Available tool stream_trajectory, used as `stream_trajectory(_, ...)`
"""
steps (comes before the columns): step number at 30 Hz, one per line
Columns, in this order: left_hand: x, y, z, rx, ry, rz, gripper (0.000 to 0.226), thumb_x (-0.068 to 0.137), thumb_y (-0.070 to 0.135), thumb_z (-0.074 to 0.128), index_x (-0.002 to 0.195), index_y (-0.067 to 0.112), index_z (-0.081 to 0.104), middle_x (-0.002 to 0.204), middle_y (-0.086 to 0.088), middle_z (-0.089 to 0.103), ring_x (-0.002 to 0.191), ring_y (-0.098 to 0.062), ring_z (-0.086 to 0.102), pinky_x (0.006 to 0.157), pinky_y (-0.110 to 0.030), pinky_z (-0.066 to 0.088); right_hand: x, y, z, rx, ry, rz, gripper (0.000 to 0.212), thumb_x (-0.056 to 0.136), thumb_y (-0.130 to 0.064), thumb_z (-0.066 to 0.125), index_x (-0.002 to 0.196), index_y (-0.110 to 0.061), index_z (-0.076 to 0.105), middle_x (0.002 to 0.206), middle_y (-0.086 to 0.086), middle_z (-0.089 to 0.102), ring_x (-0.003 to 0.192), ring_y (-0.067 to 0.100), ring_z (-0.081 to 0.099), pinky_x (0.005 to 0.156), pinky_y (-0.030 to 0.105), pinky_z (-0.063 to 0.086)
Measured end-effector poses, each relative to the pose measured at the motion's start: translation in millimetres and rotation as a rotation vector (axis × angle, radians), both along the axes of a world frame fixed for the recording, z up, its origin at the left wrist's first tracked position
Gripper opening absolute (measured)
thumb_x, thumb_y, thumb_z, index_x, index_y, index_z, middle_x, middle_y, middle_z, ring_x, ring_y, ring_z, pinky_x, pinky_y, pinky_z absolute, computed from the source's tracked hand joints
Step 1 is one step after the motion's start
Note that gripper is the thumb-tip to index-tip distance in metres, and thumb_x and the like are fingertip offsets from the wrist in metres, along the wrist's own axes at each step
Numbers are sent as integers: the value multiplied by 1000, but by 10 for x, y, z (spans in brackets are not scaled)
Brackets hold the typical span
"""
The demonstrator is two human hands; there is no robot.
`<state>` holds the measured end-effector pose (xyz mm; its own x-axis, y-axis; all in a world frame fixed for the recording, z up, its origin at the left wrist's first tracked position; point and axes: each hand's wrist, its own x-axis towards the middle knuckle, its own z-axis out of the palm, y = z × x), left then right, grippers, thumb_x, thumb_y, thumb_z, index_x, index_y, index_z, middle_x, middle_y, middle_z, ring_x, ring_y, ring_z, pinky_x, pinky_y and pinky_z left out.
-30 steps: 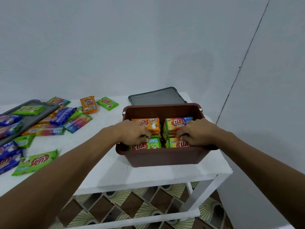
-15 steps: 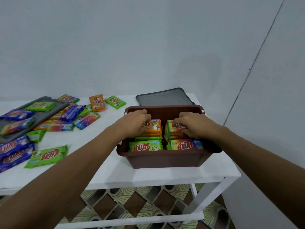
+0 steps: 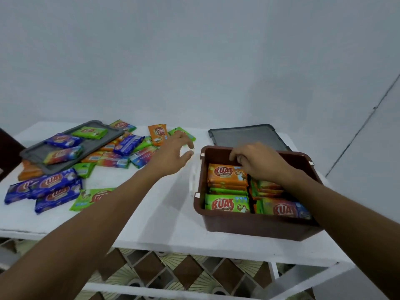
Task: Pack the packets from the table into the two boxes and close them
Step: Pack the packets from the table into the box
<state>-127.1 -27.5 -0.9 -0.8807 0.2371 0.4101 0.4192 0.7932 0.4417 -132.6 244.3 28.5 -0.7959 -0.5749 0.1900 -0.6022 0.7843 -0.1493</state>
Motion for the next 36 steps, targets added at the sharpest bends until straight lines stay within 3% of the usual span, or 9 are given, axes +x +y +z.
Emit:
stream_trajectory(4, -66, -688, -109, -25, -120, 181, 13, 90, 24, 66, 102, 20, 62, 113, 5, 51, 107, -15, 50, 89, -29, 42, -204, -610, 77, -46, 35, 62, 26, 92, -17, 45, 100, -28, 67, 99, -7, 69, 91, 17, 61, 73, 40, 52)
stream_trajectory(7, -112, -1156, -154, -84, -146, 238, 20, 88, 21, 67, 105, 11, 64, 111, -6, 57, 106, -23, 54, 89, -36, 44, -367, -1078, 87, -27, 0, 107, 26, 90, -16, 45, 100, -27, 67, 83, -13, 57, 84, 17, 57, 70, 39, 50)
stream_trajectory(10, -174, -1624, -221, -177, -214, 315, 21, 86, 19, 68, 104, 9, 62, 111, -11, 55, 103, -29, 53, 80, -36, 44, -505, -1581, 52, 27, -72, 141, 26, 91, -18, 46, 102, -30, 65, 84, -13, 55, 82, 15, 54, 69, 34, 47)
stream_trajectory(14, -251, -2202, -379, -369, -372, 287, 44, 81, 28, 72, 121, 14, 60, 127, -10, 52, 115, -28, 52, 92, -40, 47, -723, -2222, -126, 195, -152, 162, 29, 92, -18, 49, 116, -31, 61, 109, -6, 63, 100, 17, 56, 76, 33, 45)
stream_trajectory(18, -290, -2548, -529, -513, -423, 154, 64, 83, 29, 73, 140, 14, 49, 149, -7, 39, 132, -27, 41, 108, -38, 37, -919, -2750, -400, 380, -159, 195, 59, 88, -12, 57, 142, -29, 42, 142, 0, 50, 124, 24, 51, 89, 40, 52)
stream_trajectory(22, -351, -2679, -621, -525, -312, 81, 59, 85, 33, 72, 138, 15, 52, 139, -9, 48, 126, -26, 45, 102, -38, 37, -1032, -2945, -673, 396, -241, 207, 80, 86, -30, 68, 152, -24, 23, 156, 2, 29, 139, 26, 32, 102, 44, 44)
stream_trajectory(27, -386, -2797, -653, -590, -247, 24, 59, 84, 46, 68, 134, 21, 50, 131, -4, 49, 122, -25, 46, 98, -41, 38, -1091, -2941, -709, 458, -116, 211, 77, 77, -53, 71, 141, -26, 37, 136, 5, 43, 128, 26, 40, 100, 47, 38)
stream_trajectory(33, -371, -2791, -616, -627, -191, -38, 49, 90, 32, 65, 134, 12, 54, 133, -11, 52, 122, -29, 49, 98, -43, 45, -992, -2896, -588, 445, -325, 234, 51, 88, -41, 65, 128, -17, 46, 116, 4, 59, 93, 16, 51, 74, 28, 43)
stream_trajectory(36, -372, -2734, -561, -569, -175, -30, 31, 98, 30, 51, 123, 12, 58, 122, -10, 59, 108, -25, 55, 88, -38, 47, -993, -2853, -440, 202, -455, 150, 33, 100, -34, 43, 113, -8, 58, 104, 11, 66, 89, 23, 63, 70, 33, 50)
